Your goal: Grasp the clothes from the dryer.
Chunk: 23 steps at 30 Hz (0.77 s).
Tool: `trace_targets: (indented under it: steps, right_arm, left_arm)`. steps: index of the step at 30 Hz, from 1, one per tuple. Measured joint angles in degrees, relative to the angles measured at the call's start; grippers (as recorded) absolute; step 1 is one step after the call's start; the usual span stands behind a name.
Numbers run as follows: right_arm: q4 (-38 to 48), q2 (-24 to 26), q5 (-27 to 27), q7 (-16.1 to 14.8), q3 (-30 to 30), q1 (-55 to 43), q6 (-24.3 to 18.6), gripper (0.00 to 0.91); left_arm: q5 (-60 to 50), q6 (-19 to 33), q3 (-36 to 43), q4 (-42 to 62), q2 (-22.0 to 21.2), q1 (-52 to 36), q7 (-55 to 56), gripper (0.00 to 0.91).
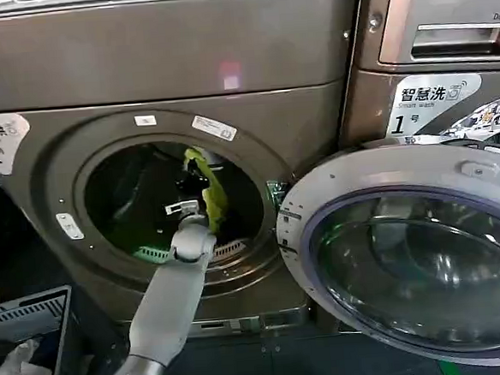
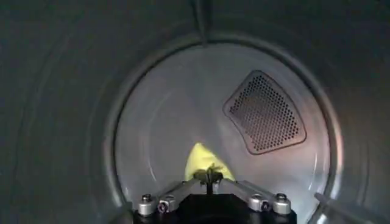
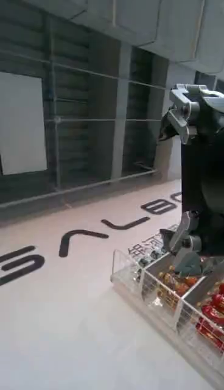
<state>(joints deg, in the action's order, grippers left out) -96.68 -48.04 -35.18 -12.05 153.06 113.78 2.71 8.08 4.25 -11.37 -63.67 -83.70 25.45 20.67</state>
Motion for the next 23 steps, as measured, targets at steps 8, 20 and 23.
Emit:
trace_targets:
  steps: [8, 20, 23]
  right_arm:
    - [-0.2, -0.1, -0.5, -0.2, 0.6, 0.2, 0.1, 0.907]
    - [-0.2, -0.4, -0.5, -0.9, 1.2, 0.4, 0.6, 0.907]
    - [-0.2, -0.4, -0.5, -1.0, 1.2, 0.4, 0.6, 0.907]
  left_arm:
    - [0.3, 0.0, 0.2, 0.5, -0.8, -0.3, 0.0, 0.0]
    - [0.3, 0.2, -0.2, 1.6, -1.3, -1.2, 0.0, 0.0]
    - [0.4, 0.2, -0.5, 2.0, -1.3, -1.4, -0.1, 0.0]
